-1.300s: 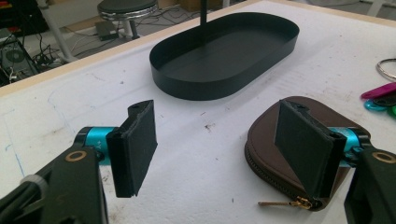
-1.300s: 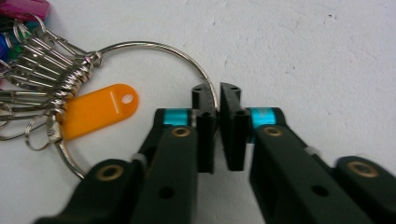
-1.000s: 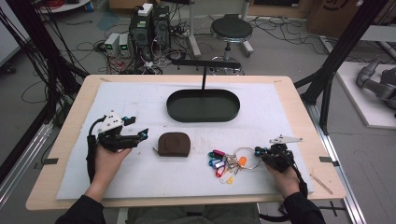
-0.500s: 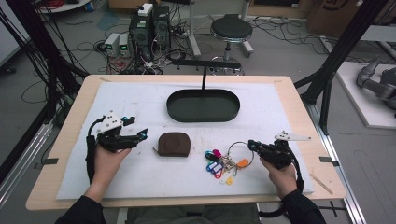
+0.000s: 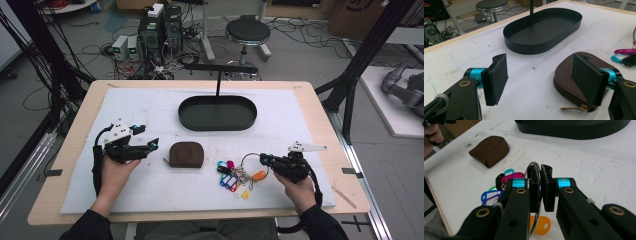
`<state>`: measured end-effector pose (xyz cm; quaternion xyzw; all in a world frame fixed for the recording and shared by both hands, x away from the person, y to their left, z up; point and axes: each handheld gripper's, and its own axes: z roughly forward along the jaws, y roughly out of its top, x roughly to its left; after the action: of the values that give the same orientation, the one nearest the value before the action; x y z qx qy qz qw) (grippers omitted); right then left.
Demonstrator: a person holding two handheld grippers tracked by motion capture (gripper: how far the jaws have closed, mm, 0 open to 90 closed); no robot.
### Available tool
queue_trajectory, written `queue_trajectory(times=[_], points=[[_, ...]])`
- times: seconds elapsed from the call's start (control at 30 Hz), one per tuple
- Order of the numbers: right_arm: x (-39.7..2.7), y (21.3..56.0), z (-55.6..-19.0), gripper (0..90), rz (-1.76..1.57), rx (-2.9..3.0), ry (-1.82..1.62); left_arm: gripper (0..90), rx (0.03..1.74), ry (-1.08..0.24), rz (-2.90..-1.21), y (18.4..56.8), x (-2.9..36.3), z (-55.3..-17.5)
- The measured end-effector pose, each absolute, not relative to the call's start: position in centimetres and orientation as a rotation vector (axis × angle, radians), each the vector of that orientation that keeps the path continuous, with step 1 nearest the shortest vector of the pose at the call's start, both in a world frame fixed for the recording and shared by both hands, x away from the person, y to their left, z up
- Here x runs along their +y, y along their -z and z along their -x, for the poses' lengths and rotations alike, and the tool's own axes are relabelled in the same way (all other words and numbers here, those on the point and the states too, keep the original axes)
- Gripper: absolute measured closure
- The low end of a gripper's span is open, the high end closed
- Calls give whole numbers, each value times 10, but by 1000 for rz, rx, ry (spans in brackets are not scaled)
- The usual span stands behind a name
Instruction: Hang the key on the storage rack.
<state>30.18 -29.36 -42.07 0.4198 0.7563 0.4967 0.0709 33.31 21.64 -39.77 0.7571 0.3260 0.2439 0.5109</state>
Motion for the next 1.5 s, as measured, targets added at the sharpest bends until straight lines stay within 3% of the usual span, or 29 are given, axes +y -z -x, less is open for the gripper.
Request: queue_trajectory(times=[1.03, 1.5], points=[[-281, 349, -314, 884, -967, 2237, -1514, 298, 785, -578, -1819, 399, 218, -332], [-275, 306, -342, 884, -875, 2189, -1528, 298, 785, -576, -1815, 399, 221, -331]])
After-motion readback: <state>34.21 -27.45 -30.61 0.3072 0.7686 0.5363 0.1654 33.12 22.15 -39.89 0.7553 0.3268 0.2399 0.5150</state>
